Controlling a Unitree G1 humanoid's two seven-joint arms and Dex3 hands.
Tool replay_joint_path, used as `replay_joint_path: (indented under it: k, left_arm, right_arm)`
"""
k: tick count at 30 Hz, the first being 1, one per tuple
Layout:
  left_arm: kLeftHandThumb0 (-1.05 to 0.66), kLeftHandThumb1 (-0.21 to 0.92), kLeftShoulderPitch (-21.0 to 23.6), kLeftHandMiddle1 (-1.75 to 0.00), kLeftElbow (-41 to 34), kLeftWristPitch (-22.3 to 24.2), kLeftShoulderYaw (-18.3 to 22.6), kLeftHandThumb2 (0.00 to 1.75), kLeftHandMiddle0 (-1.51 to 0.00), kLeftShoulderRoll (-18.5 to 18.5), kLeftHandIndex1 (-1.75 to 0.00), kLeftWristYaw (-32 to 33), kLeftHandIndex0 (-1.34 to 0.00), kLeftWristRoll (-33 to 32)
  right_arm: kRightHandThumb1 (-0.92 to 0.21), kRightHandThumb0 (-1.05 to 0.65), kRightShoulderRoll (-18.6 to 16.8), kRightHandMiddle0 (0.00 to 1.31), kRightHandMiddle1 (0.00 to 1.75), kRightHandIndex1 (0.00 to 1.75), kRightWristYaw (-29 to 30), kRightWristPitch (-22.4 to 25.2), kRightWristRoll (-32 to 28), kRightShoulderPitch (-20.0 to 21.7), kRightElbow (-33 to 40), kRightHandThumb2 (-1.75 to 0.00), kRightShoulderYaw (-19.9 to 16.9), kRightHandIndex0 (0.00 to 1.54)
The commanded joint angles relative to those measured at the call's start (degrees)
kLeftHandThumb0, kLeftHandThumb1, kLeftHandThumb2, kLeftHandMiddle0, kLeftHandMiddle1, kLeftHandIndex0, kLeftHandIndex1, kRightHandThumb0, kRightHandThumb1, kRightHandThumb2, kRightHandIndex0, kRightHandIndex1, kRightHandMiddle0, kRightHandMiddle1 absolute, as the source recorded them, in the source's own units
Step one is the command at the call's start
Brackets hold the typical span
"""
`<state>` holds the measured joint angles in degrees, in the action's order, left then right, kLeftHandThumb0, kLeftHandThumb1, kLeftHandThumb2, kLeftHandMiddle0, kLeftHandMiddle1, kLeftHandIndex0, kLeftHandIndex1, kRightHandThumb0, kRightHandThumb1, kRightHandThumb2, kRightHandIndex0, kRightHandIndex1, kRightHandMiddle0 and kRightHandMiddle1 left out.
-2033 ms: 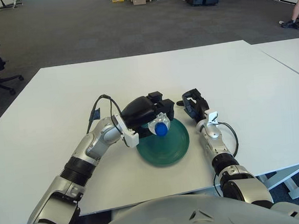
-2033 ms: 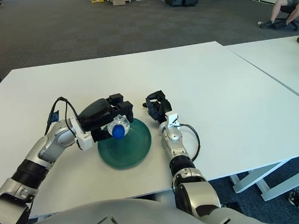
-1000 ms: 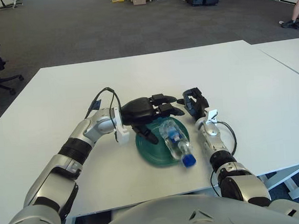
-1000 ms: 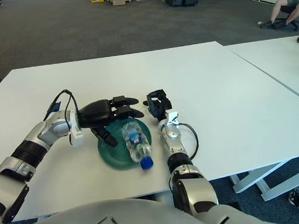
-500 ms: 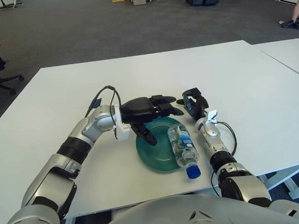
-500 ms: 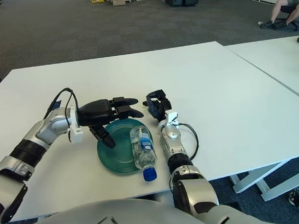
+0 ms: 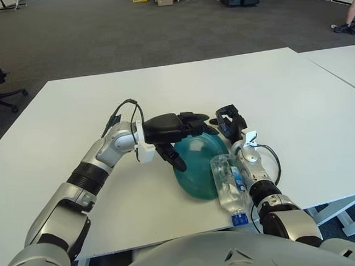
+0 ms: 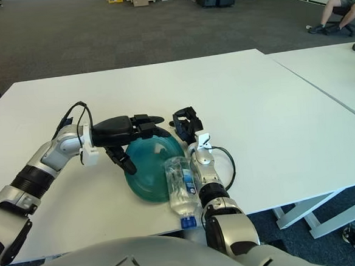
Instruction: Put the bottle into the plate.
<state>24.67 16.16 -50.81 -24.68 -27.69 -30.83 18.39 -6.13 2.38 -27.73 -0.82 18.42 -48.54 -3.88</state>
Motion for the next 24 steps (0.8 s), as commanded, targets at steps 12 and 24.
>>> replay_joint_path:
  k: [12, 24]
  left_arm:
    - [-0.80, 0.92, -6.17, -0.06, -6.42, 13.56, 12.77, 0.44, -0.29, 5.69, -0.91, 10.72, 0.00, -7.57]
    - [-0.70, 0.92, -3.80, -0.13, 7.13, 3.07, 20.28, 0.99, -0.44, 14.72, -1.05, 23.37, -0.01, -10.86]
  right_arm:
    - [-0.90, -0.35, 0.69, 0.28, 1.67, 1.10, 0.41, -2.03, 0.78, -0.44, -3.18, -0.47, 0.36, 0.44]
    - [-0.92, -0.35, 1.12, 0.25, 1.69, 1.10, -1.56, 0.25, -0.19, -0.48, -2.84, -0.47, 0.27, 0.45]
